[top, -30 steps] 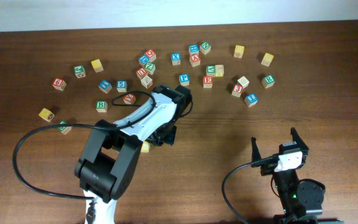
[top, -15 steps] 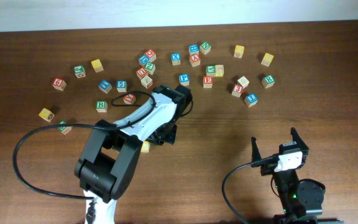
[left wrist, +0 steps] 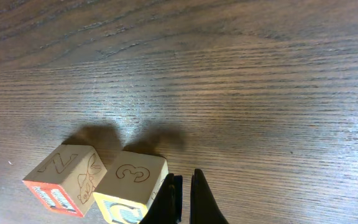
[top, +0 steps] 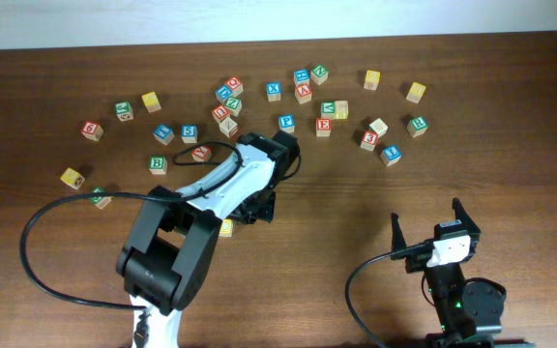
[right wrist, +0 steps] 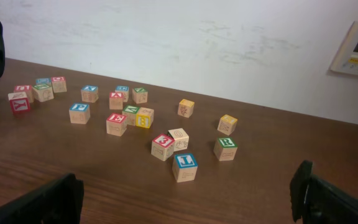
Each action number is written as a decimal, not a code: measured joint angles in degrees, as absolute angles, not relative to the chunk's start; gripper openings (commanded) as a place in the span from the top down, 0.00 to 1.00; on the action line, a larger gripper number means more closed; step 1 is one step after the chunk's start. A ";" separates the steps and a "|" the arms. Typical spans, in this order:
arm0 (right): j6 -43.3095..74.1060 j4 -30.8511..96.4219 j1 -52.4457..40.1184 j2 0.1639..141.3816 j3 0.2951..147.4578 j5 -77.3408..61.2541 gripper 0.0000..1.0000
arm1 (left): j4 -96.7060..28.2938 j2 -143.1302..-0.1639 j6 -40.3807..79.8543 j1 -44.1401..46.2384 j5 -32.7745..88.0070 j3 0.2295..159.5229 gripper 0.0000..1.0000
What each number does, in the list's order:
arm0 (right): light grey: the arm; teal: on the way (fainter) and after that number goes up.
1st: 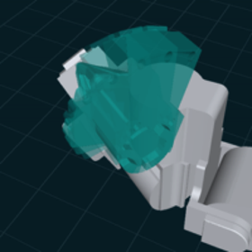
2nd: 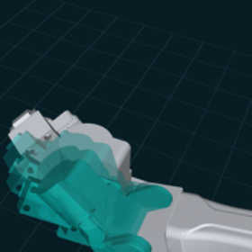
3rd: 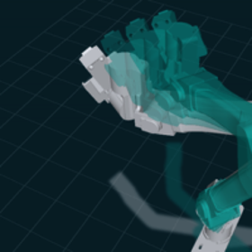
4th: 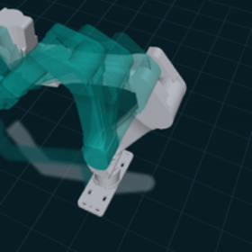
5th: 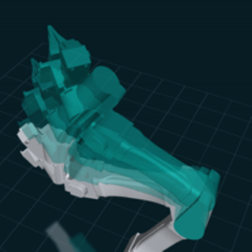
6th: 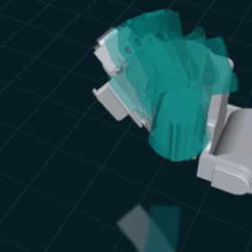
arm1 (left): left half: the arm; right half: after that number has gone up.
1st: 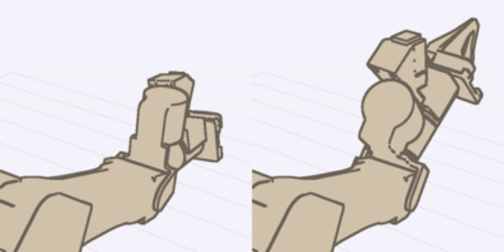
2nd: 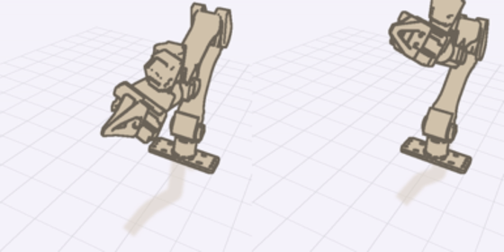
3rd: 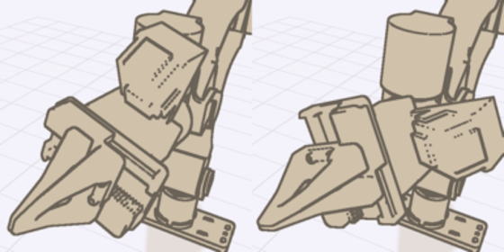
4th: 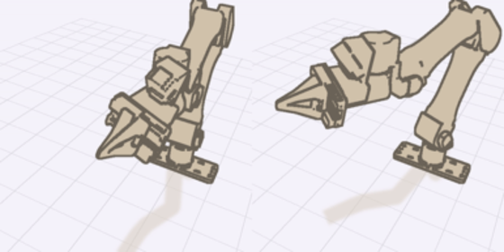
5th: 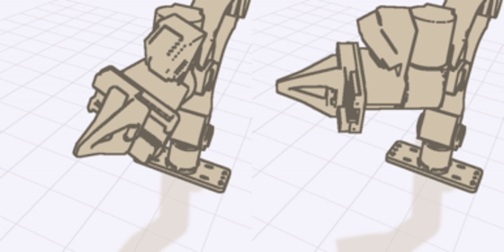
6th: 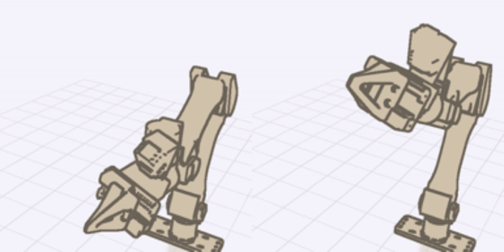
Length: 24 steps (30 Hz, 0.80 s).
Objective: Spell out ICRA
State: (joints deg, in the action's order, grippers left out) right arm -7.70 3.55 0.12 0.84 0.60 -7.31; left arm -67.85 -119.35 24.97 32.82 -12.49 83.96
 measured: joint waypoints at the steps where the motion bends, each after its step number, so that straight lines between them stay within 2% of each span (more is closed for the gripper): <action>1: -7.68 3.57 0.12 0.84 0.60 -7.31 0.02 | -67.88 -119.35 25.12 32.82 -12.49 83.96 1.00; 24: -7.73 3.57 0.12 0.84 0.60 -7.31 0.02 | -69.12 -119.35 26.52 32.82 -12.38 83.94 1.00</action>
State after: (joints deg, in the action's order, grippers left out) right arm -7.73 3.57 0.12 0.84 0.60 -7.31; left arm -69.12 -119.35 26.52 32.82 -12.38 83.94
